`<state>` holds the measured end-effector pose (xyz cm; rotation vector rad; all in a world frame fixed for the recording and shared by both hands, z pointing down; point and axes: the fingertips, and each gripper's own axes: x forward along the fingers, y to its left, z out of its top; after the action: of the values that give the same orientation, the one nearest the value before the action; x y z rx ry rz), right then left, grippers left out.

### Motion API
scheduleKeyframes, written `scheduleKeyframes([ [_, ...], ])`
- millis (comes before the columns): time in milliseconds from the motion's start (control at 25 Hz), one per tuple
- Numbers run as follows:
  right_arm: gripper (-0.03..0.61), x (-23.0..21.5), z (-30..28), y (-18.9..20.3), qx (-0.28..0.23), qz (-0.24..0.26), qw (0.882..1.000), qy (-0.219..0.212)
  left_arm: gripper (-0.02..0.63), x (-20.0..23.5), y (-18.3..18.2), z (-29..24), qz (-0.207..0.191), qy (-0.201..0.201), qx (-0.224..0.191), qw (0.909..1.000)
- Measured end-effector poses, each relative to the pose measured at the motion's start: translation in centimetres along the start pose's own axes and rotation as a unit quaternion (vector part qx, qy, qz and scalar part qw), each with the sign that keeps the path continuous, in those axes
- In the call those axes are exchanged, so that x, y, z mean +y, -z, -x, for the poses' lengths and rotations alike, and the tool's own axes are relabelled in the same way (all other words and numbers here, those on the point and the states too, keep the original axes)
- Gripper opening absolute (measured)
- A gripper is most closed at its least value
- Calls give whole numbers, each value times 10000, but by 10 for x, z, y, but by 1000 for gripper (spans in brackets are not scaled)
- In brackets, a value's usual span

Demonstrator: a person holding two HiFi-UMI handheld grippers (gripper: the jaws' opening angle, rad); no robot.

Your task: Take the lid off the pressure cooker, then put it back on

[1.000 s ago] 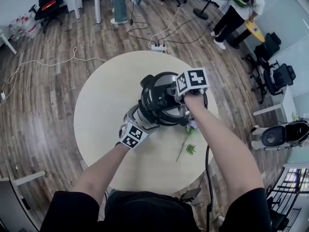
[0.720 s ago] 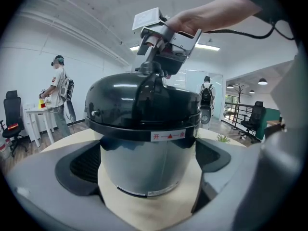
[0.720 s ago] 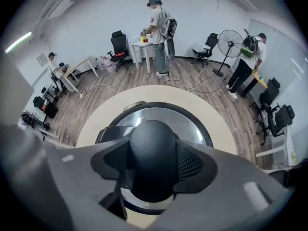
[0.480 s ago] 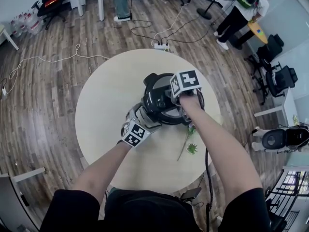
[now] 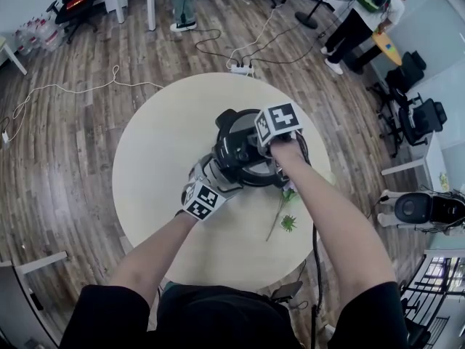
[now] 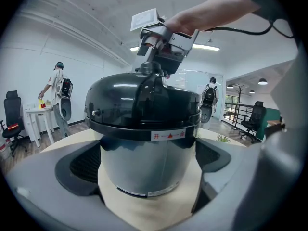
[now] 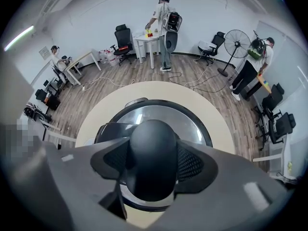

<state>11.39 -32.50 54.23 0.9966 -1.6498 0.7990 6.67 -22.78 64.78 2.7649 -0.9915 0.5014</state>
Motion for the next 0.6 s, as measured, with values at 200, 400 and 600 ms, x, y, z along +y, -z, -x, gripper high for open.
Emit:
scheduleKeyframes([
  [200, 291, 1, -1, 1, 111, 183, 9998, -56, 591, 1, 1, -1, 7, 6, 4, 10000],
  [400, 291, 8, -1, 2, 195, 886, 9956, -219, 591, 0, 2, 0, 1, 10, 0, 10000],
  [600, 293, 12, 1, 4, 185, 1649, 9853, -403, 591, 0, 1, 0, -4, 10, -7, 10000],
])
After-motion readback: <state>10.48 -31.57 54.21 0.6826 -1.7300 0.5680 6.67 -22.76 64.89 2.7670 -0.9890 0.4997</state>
